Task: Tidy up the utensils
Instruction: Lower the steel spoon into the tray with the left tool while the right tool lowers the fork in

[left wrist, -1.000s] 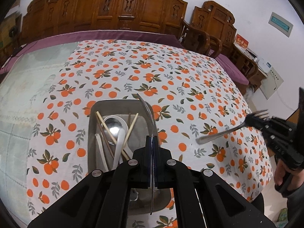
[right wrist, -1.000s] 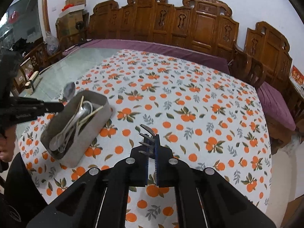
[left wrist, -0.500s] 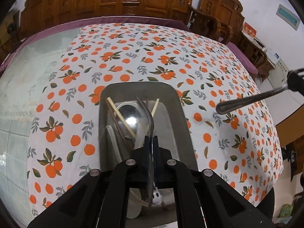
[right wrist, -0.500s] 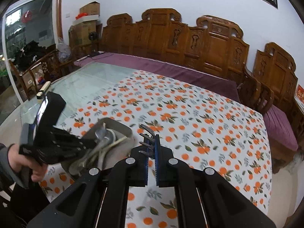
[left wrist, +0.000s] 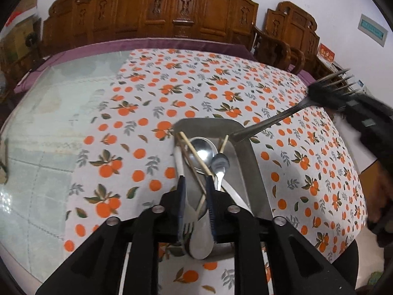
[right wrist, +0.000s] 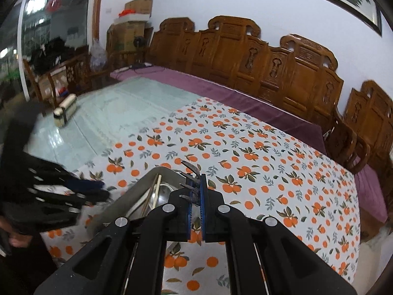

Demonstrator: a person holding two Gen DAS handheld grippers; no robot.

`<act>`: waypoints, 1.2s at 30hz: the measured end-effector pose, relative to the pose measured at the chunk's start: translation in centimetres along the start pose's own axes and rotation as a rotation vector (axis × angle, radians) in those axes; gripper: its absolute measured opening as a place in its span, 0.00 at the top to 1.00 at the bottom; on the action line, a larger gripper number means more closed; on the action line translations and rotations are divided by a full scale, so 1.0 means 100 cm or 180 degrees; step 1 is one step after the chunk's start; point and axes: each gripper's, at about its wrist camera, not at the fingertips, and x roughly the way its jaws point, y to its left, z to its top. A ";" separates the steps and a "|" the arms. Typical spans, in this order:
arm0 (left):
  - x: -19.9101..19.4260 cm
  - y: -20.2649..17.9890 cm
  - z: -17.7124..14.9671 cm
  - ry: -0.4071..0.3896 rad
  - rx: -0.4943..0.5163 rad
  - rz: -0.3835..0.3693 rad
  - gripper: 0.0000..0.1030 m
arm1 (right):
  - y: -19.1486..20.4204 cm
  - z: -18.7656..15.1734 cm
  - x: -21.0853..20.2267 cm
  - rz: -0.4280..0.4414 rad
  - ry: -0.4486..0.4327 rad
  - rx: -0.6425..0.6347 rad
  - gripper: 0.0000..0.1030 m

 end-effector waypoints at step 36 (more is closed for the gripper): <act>-0.045 0.030 -0.022 -0.0189 -0.0095 0.0061 0.80 | 0.054 -0.064 0.041 0.0256 0.0609 0.0520 0.79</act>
